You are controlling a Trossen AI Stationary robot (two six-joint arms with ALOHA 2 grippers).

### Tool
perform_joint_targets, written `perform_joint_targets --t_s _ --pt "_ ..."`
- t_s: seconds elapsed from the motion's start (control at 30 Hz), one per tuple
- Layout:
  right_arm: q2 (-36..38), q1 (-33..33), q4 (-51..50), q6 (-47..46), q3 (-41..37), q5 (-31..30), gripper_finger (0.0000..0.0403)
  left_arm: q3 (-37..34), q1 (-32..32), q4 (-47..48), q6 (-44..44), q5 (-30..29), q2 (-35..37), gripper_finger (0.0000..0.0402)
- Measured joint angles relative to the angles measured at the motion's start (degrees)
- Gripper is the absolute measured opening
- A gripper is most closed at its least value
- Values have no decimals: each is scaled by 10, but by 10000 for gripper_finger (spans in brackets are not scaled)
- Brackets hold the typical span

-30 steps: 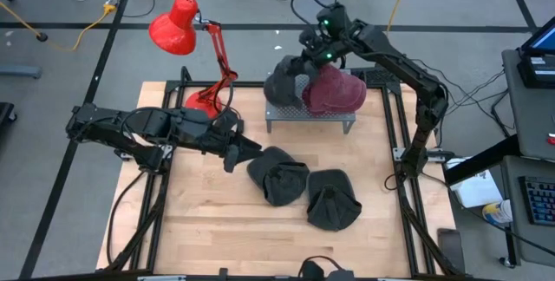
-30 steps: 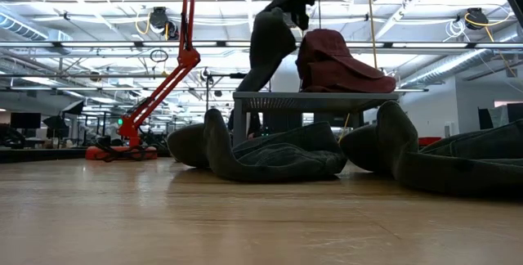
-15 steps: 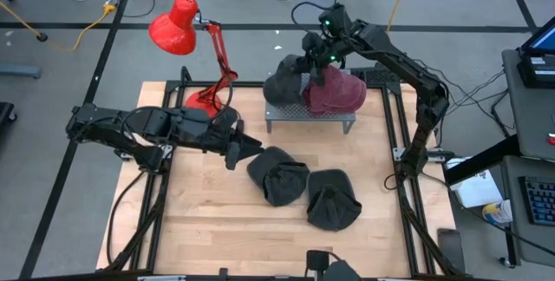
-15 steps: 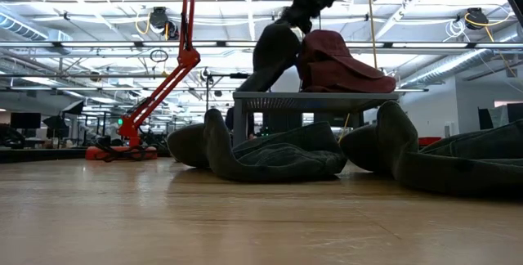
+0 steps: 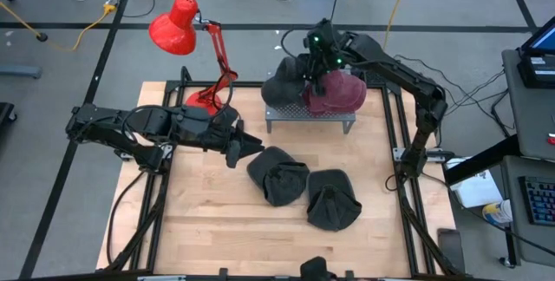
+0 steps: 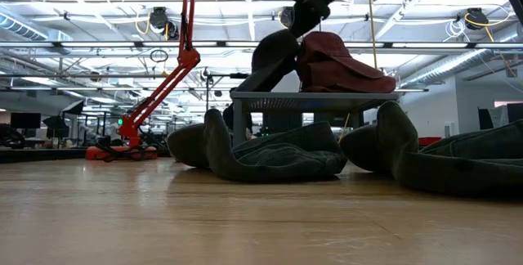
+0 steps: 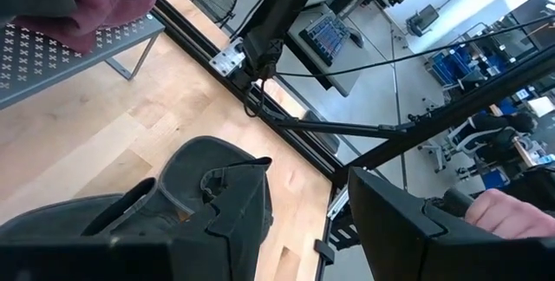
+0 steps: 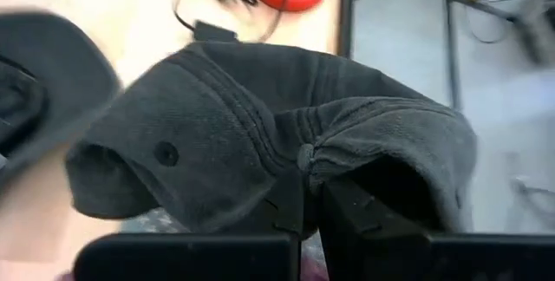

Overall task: Pick & Place hat
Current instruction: Put the left black cap on the shelf

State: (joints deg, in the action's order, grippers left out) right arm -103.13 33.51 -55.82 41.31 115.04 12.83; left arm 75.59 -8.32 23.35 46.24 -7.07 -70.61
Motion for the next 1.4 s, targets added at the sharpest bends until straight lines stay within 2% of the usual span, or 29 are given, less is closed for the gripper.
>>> perform_joint_targets --t_s 0.23,0.6,0.77,0.87,1.07,1.4 --pt "4 -23 27 96 0 -107 8 0 0 1 0 0 0 170" --pt "-1 -23 -41 110 -3 -143 9 0 0 2 0 0 0 170" --pt "-1 -25 -37 110 -32 -144 9 0 0 2 -6 0 0 170" --pt "0 -31 -14 116 -63 -179 14 0 0 2 -5 0 0 170" --pt "6 -48 28 120 -89 -264 77 0 0 2 0 13 0 170" --pt "45 -52 16 88 -89 -263 211 0 0 0 0 23 0 170"
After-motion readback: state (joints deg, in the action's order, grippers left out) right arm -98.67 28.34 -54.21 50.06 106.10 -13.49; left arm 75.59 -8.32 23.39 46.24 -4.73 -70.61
